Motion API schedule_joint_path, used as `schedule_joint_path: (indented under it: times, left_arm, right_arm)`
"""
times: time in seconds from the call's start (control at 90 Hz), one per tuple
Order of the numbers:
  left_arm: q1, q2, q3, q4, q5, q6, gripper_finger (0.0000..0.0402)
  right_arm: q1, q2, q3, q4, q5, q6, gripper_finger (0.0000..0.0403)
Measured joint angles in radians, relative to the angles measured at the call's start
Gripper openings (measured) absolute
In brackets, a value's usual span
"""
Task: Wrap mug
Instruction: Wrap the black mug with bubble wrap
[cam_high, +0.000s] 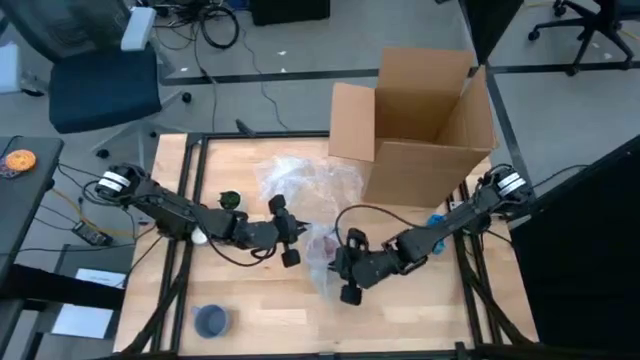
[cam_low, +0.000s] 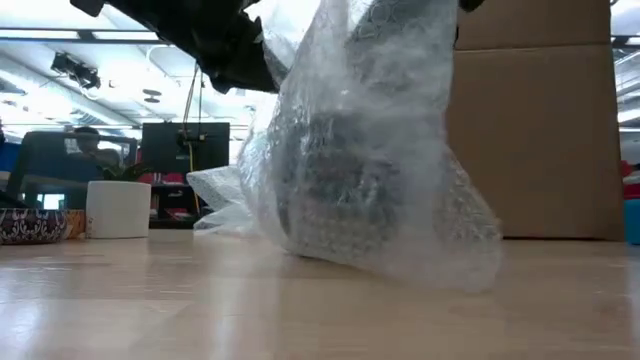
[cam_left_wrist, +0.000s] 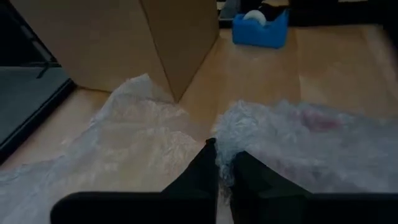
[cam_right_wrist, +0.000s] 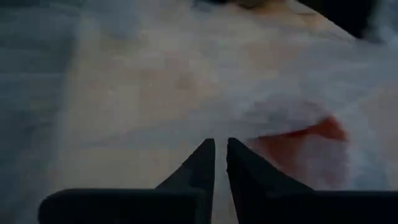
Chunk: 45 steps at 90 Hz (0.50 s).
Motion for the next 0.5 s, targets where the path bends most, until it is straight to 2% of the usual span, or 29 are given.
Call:
schedule_joint_path:
  times: [0.067,0.144,0.4,0.5]
  left_arm:
    - [0.000,0.000,0.000,0.001,0.000,-0.003,0.0000]
    - [0.000,0.000,0.000,0.004,-0.001,-0.003,0.0000]
    - [0.003,0.000,0.000,0.001,-0.074,-0.034,0.0000]
    - [0.010,0.000,0.000,-0.002,-0.109,-0.064,0.0000]
  right_arm:
    - [0.026,-0.039,0.001,-0.014,-0.031,0.010,0.0045]
    - [0.072,-0.081,0.001,-0.031,-0.013,0.019,0.0064]
    - [0.279,-0.127,0.001,0.104,0.216,-0.011,0.0107]
    - [0.318,-0.105,0.002,0.108,0.333,0.062,0.0118]
